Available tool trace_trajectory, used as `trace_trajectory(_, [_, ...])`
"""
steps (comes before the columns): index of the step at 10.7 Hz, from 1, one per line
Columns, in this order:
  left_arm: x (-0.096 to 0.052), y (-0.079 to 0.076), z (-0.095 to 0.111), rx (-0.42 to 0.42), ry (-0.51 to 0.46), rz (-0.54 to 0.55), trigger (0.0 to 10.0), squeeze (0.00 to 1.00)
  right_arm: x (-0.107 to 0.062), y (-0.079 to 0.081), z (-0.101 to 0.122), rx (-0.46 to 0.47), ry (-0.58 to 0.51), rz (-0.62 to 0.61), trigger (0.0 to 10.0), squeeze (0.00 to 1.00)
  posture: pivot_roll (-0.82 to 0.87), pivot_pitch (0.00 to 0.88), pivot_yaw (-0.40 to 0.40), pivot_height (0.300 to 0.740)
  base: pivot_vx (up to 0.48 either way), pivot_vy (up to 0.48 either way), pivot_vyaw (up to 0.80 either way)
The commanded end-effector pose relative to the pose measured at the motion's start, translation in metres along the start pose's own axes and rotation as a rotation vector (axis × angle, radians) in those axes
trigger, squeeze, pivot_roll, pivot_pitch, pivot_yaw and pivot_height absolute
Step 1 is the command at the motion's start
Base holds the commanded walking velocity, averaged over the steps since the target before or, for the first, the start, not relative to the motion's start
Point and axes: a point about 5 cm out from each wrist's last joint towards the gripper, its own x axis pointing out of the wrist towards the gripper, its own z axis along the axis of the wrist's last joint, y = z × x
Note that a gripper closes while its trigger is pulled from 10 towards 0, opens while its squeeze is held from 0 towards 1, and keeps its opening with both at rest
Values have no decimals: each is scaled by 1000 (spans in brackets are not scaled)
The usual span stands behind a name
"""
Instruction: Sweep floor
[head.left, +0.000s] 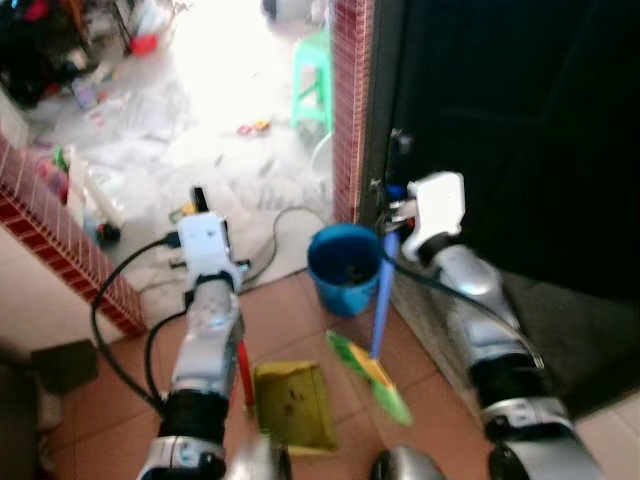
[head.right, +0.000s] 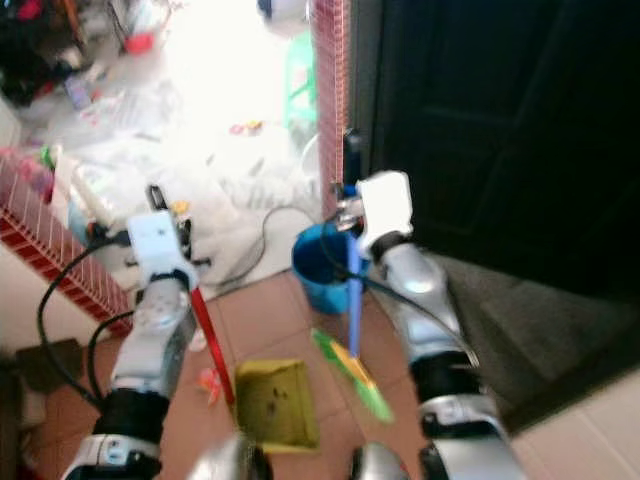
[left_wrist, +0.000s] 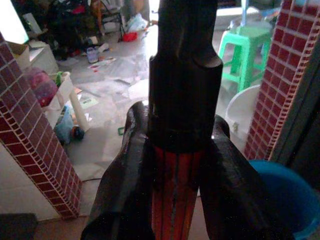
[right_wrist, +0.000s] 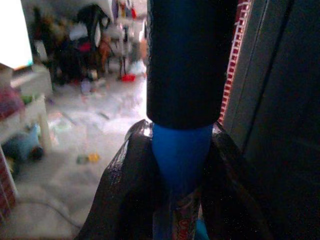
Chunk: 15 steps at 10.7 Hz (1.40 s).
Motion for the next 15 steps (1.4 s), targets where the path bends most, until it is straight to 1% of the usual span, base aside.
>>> trace_trajectory(1, [0, 4, 17, -17, -69, 25, 10000, 0, 6, 8, 10, -62, -7, 35, 10000, 0, -41, 0, 37, 740, 0, 0, 0])
trace_trajectory(2, [-2, 10, 16, -24, -74, 56, 10000, 0, 2, 17, 8, -106, -5, 48, 10000, 0, -38, 0, 14, 740, 0, 0, 0])
trace_trajectory(3, [-2, 15, 14, -29, -70, 78, 10000, 0, 0, 25, 9, -102, -42, 75, 10000, 0, -39, 0, 3, 740, 0, 0, 0])
trace_trajectory(4, [-2, 25, 12, -34, -68, 107, 10000, 0, 0, 30, 9, -63, -56, 30, 10000, 0, -54, 0, 1, 740, 0, 0, 0])
trace_trajectory(5, [-3, 33, 11, -36, -63, 128, 10000, 0, 0, 33, 11, -34, -64, -18, 10000, 0, -62, 0, 0, 740, -311, 0, 0])
trace_trajectory(6, [-4, 46, 9, -39, -57, 163, 10000, 0, -6, 31, 13, -12, -89, -139, 10000, 0, -67, 0, 19, 740, 0, 0, 0])
trace_trajectory(7, [-5, 49, 12, -34, -70, 166, 10000, 0, -11, 27, 11, -11, -84, -211, 10000, 0, -66, 11, 40, 740, 0, 0, 0])
trace_trajectory(8, [-8, 48, 15, -22, -95, 129, 10000, 0, -21, 25, 3, 19, -61, -268, 10000, 0, -68, 16, 69, 740, 0, 0, 0])
trace_trajectory(9, [-10, 47, 14, -20, -100, 106, 10000, 0, -24, 28, 0, 21, -58, -274, 10000, 0, -72, 3, 73, 740, 0, 0, 419])
trace_trajectory(10, [-5, 42, 22, -52, -113, 91, 10000, 0, -16, 23, 5, -49, -62, -272, 10000, 0, -85, 0, 68, 740, 0, 0, 0])
trace_trajectory(11, [-1, 38, 30, -70, -153, 79, 10000, 0, -10, 16, 9, -21, -73, -320, 10000, 0, -91, 0, 66, 740, 0, 0, 0])
trace_trajectory(12, [2, 31, 39, -74, -178, 68, 10000, 0, -6, 10, 15, -25, -91, -331, 10000, 0, -83, 10, 62, 740, 0, 0, 800])
trace_trajectory(13, [2, 27, 45, -61, -204, 40, 10000, 0, -6, 9, 15, -24, -89, -340, 10000, 0, -82, 25, 66, 740, 0, 0, 800])
trace_trajectory(14, [1, 26, 47, -54, -210, 19, 10000, 0, -10, 9, 12, -21, -85, -353, 10000, 0, -88, 48, 77, 740, 0, 0, 0])
trace_trajectory(15, [1, 28, 41, -56, -196, 12, 10000, 0, -17, 6, 6, -3, -70, -387, 10000, 0, -92, 51, 73, 740, 0, 0, 0])
